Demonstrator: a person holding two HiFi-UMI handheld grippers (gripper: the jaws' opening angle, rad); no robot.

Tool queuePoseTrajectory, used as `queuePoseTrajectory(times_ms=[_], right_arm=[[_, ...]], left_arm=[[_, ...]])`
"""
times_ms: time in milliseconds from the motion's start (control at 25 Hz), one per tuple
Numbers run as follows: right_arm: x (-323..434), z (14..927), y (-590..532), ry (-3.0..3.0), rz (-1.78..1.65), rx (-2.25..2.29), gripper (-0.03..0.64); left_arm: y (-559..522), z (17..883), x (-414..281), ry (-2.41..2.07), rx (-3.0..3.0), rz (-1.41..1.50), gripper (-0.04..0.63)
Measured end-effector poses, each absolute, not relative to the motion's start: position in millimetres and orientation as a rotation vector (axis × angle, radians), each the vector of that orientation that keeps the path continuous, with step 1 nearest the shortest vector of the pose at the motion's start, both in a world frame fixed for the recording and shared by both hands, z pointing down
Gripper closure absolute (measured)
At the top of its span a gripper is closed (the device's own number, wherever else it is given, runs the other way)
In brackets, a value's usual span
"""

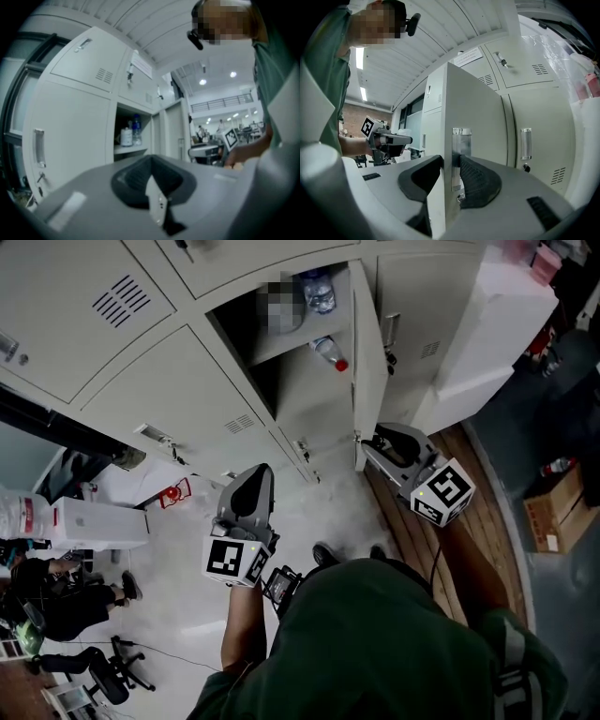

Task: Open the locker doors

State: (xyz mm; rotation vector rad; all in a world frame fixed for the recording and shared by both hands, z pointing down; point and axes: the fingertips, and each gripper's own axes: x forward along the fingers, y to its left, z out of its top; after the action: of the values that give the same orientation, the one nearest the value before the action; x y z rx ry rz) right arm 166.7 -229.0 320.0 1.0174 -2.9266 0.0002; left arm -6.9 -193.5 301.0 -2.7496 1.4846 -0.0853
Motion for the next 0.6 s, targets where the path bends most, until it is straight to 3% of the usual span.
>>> queuePoseTrajectory(times_ms=[600], right_arm=[[241, 321, -226, -2.941, 0.002, 0.987, 0.520]], left_arm=[[-185, 301, 50, 1.571, -2.706, -0.096, 0.595]])
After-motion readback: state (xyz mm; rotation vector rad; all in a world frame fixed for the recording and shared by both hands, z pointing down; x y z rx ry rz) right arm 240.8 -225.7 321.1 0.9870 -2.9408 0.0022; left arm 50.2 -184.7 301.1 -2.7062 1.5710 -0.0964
